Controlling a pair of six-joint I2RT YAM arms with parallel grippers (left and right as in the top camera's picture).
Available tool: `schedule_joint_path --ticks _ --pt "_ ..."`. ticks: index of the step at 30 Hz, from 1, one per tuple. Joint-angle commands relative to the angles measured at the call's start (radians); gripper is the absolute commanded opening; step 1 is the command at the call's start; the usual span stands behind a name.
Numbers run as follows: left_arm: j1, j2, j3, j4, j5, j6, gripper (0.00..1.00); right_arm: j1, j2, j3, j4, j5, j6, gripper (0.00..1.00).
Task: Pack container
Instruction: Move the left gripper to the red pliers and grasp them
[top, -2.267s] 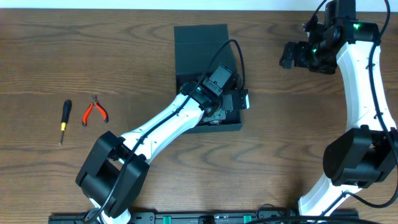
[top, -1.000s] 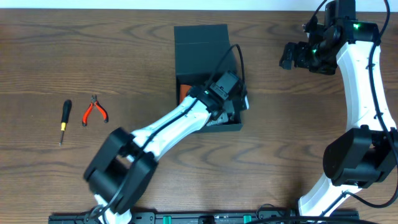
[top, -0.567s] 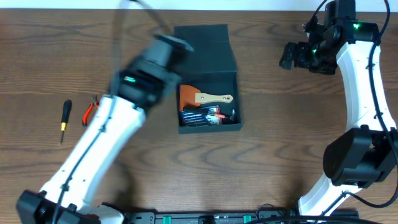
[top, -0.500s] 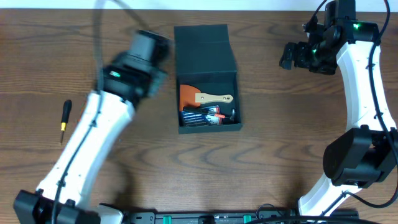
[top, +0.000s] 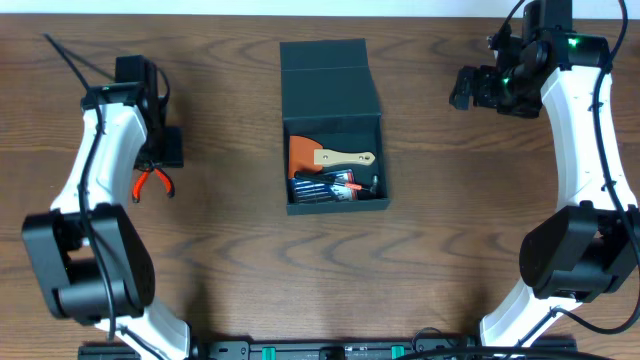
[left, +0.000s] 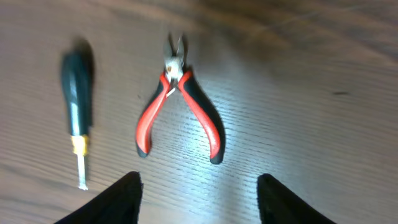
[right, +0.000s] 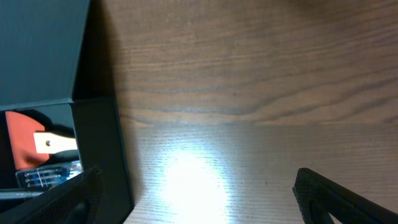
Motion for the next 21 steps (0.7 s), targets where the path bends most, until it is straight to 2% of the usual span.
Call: schedule_joint_path --ticks 1,4,12,18,21 --pt "0.011 0.058 -0.006 -0.006 0.068 -0.117 0.53 0.001 0.000 -0.008 0.008 -0.001 -0.005 0.99" --pt "0.011 0.118 -0.006 -0.004 0.068 -0.139 0.45 0.001 0.000 -0.008 0.011 0.000 -0.005 0.99" --pt "0.013 0.245 -0.006 0.013 0.068 -0.259 0.36 0.001 0.000 -0.008 -0.003 0.000 -0.005 0.99" --pt "0.013 0.258 -0.006 0.048 0.068 -0.266 0.36 0.001 0.000 -0.008 -0.013 0.000 -0.005 0.99" --pt "0.013 0.258 -0.006 0.066 0.069 -0.266 0.32 0.001 0.000 -0.008 -0.013 0.000 -0.005 0.99"
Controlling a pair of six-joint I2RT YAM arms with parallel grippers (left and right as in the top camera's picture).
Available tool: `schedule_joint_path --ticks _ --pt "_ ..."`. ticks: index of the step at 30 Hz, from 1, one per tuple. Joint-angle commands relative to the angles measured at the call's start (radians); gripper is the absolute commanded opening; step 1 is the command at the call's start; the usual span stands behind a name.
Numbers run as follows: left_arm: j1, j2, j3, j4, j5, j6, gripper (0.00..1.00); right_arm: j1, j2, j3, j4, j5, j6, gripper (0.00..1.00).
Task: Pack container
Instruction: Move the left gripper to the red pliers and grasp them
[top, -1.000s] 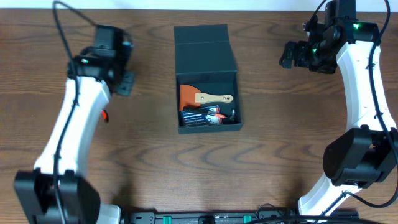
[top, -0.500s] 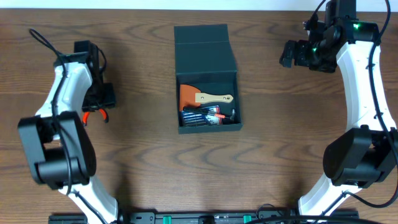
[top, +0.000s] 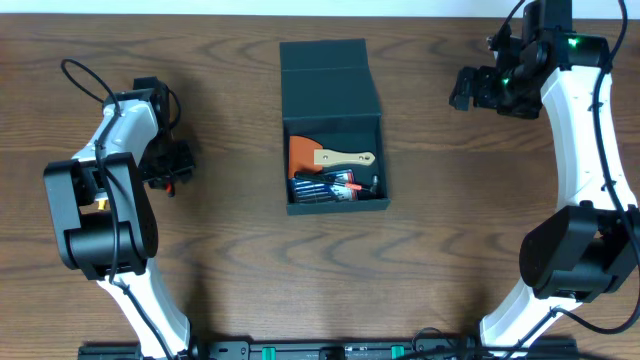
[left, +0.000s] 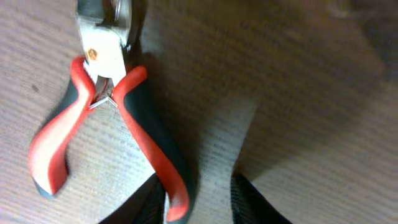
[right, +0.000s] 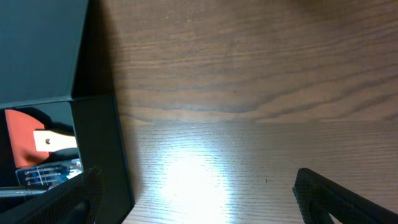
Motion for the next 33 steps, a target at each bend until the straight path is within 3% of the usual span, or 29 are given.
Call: schedule_joint_path --ticks 1,14,22,26,28,33 --pt "0.003 0.034 -0.008 0.025 0.002 -0.018 0.31 0.001 0.000 -0.007 -0.002 0.000 -0.005 0.99" --pt "0.053 0.034 -0.009 0.081 0.069 -0.018 0.31 0.001 0.000 -0.007 -0.016 0.000 -0.005 0.99" --pt "0.086 0.034 -0.009 0.084 0.082 -0.192 0.26 0.001 0.000 -0.007 -0.015 0.000 -0.005 0.99" --pt "0.086 0.034 -0.009 0.084 0.092 -0.196 0.19 0.001 0.000 -0.007 -0.015 0.000 -0.005 0.99" --pt "0.086 0.034 -0.009 0.080 0.096 -0.196 0.09 0.001 0.000 -0.007 -0.015 0.000 -0.005 0.99" --pt "0.085 0.033 -0.009 0.054 0.099 -0.185 0.05 0.001 0.000 -0.007 -0.014 0.000 -0.005 0.99"
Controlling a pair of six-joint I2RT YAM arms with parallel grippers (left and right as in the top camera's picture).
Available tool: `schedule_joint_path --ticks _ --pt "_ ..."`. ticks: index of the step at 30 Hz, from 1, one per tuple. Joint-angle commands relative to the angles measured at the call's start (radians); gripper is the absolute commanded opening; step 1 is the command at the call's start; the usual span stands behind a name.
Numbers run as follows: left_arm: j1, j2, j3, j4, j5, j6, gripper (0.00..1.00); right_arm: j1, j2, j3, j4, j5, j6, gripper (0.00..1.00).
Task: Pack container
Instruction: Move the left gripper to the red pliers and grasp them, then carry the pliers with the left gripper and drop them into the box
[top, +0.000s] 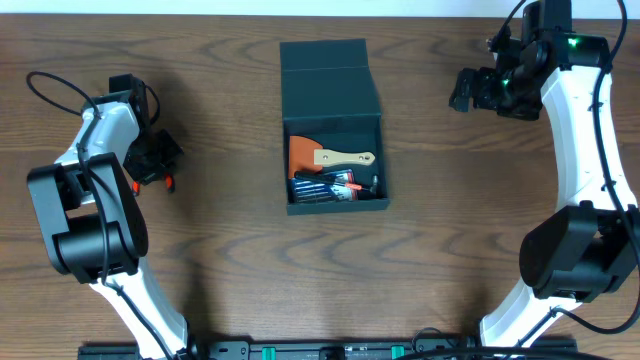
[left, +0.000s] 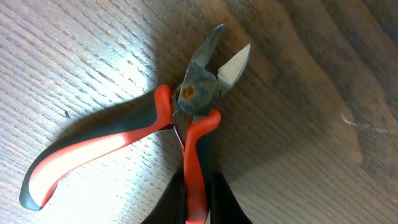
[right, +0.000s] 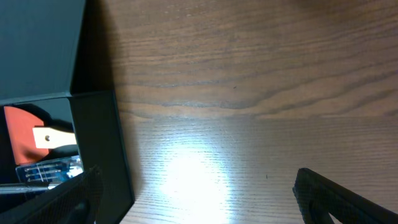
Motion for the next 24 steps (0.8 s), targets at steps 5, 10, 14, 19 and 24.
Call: schedule_joint_path --ticks 5,10,14,19,24 --pt "-0.010 0.023 0.010 -0.071 0.140 0.131 0.06 0.001 0.000 -0.007 -0.001 0.000 -0.005 0.99" --pt "-0.089 -0.041 0.084 -0.150 0.169 0.337 0.05 0.001 0.000 -0.007 0.009 0.000 -0.005 0.99" --pt "-0.196 -0.140 0.147 -0.183 0.047 0.451 0.06 0.001 0.000 -0.007 0.017 0.000 -0.005 0.99" --pt "-0.366 -0.288 0.180 -0.155 -0.084 0.657 0.06 0.001 0.000 -0.007 0.017 0.000 -0.005 0.99" --pt "-0.552 -0.380 0.180 -0.116 -0.085 0.895 0.06 0.001 0.000 -0.007 0.017 0.000 -0.005 0.99"
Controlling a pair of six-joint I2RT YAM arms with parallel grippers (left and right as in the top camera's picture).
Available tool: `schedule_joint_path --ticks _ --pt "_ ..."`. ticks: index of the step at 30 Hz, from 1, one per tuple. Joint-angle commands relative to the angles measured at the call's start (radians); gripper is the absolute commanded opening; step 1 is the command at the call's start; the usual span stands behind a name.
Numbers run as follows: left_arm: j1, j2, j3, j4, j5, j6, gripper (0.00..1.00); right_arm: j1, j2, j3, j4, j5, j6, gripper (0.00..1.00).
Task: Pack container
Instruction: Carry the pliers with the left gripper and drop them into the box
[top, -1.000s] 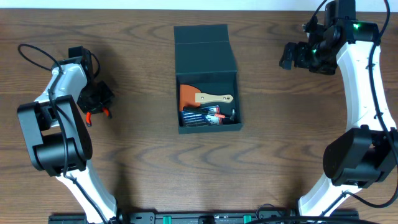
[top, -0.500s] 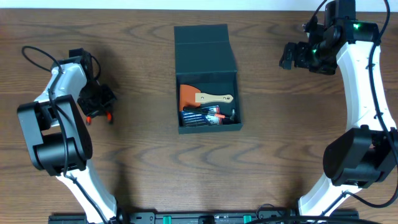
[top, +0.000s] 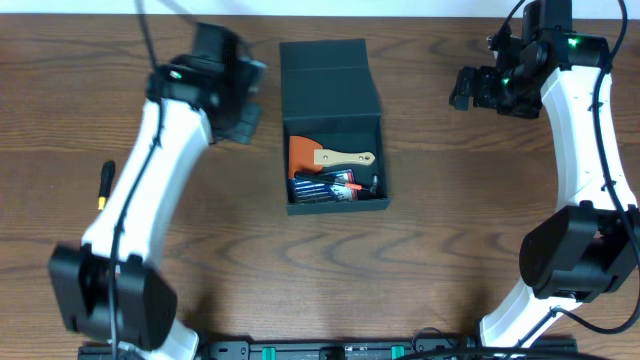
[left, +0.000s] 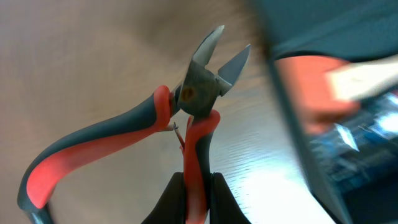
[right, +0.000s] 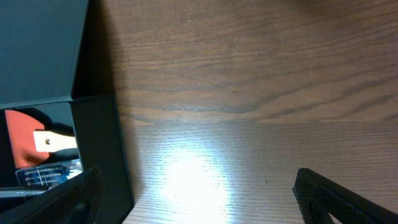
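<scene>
My left gripper (left: 194, 198) is shut on one red-and-black handle of the cutting pliers (left: 198, 93) and holds them off the table, just left of the open dark container (top: 337, 207). From overhead the left gripper (top: 238, 108) hides the pliers. The container's wall (left: 298, 149) shows blurred at the right of the left wrist view. Inside it lie an orange scraper with a wooden handle (top: 340, 158) and other small tools. My right gripper (right: 199, 196) is open over bare table right of the container (right: 99, 149), holding nothing.
The container's lid (top: 328, 78) lies folded back behind it. A dark-handled screwdriver with a yellow band (top: 104, 186) rests on the table at the far left. The right gripper (top: 468, 88) hangs at the back right.
My left gripper, shut on the pliers' handle at the far left of the table, has moved right with them and now holds them beside the container. The right arm has not moved.
My left gripper was open above the pliers lying beside the screwdriver. Then its fingers stood low around one handle, then shut on that handle at the table's left. Now the pliers are held beside the container, and the screwdriver remains on the table.
</scene>
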Motion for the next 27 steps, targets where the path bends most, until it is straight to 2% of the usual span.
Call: schedule_joint_path --ticks 1,8,18,27 --pt "-0.113 -0.031 0.006 0.008 -0.040 0.257 0.06 0.001 0.000 -0.007 0.002 0.000 -0.005 0.99" --pt "-0.316 0.027 -0.011 0.091 -0.039 0.475 0.06 0.001 0.000 -0.007 0.001 0.000 -0.005 0.99" --pt "-0.365 0.211 -0.012 0.187 -0.018 0.485 0.06 0.001 0.000 -0.007 -0.001 0.000 -0.005 0.99" --pt "-0.390 0.300 -0.012 0.269 0.041 0.485 0.06 0.001 0.000 -0.007 0.005 0.000 -0.005 0.99"
